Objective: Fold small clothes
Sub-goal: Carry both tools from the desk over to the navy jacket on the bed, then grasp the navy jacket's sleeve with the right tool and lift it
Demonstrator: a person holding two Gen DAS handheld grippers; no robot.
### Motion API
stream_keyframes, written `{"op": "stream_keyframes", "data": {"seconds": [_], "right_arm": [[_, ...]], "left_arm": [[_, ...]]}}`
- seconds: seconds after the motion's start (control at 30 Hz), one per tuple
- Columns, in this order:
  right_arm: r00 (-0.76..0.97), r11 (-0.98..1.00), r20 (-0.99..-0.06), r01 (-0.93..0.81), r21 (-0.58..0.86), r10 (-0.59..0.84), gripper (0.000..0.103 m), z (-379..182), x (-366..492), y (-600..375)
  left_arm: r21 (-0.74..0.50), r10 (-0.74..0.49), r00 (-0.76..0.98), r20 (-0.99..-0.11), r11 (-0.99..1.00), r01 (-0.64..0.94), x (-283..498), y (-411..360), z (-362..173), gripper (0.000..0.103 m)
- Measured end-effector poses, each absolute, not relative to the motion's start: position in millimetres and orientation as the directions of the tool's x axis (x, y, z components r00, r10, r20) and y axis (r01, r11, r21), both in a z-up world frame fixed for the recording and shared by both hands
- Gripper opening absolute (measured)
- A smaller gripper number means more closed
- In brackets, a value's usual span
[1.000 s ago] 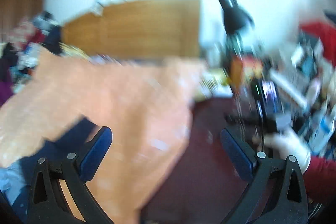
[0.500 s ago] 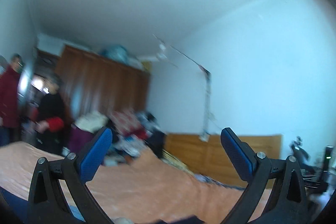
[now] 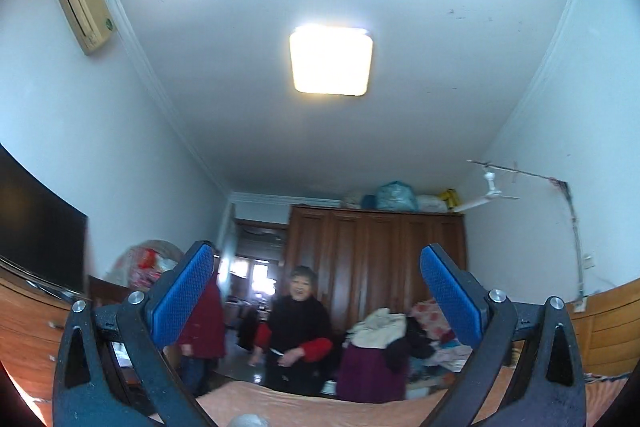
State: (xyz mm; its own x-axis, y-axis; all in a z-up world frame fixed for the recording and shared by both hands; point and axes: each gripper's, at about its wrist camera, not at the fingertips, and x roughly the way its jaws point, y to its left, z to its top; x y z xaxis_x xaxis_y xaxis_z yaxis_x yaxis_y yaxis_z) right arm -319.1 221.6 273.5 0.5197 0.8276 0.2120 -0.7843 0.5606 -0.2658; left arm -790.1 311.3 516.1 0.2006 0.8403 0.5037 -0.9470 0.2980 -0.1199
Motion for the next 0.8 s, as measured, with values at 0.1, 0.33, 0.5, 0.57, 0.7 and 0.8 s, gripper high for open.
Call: {"op": "stream_keyframes", "data": {"seconds": [0.1,0.33,0.5,0.57,0.7,0.8], "right_arm": [[0.526,0.583,0.253,-0.754,-0.301,0.812,0.103,272.8,-331.9,227.4],[0.478,0.469,0.08,-0.794,-0.387,0.875,0.103,245.6,-355.9,282.8],[0.469,0.379,-0.017,-0.734,-0.564,0.883,0.103,216.1,-386.8,326.4],[0.439,0.291,-0.144,-0.773,-0.564,0.887,0.103,197.9,-388.4,350.2],[0.287,0.133,-0.493,-0.937,-0.323,0.821,0.103,138.7,-373.7,403.8],[0.209,0.103,-0.639,-0.975,-0.199,0.74,0.103,82.8,-365.8,438.5]], "left_arm": [[-0.087,0.87,0.148,0.47,0.212,-0.973,-823.8,323.3,510.6,0.103],[0.017,0.965,0.065,0.255,0.063,-0.998,-836.6,393.6,417.1,0.103],[0.088,0.992,0.087,0.087,0.08,-0.993,-804.8,446.5,326.8,0.103],[0.072,0.987,0.159,-0.01,0.16,-0.985,-783.2,457.0,288.5,0.103],[0.03,0.907,0.348,-0.237,0.364,-0.931,-735.2,503.8,204.1,0.103],[-0.051,0.812,0.427,-0.397,0.445,-0.894,-693.7,542.5,138.7,0.103]]}}
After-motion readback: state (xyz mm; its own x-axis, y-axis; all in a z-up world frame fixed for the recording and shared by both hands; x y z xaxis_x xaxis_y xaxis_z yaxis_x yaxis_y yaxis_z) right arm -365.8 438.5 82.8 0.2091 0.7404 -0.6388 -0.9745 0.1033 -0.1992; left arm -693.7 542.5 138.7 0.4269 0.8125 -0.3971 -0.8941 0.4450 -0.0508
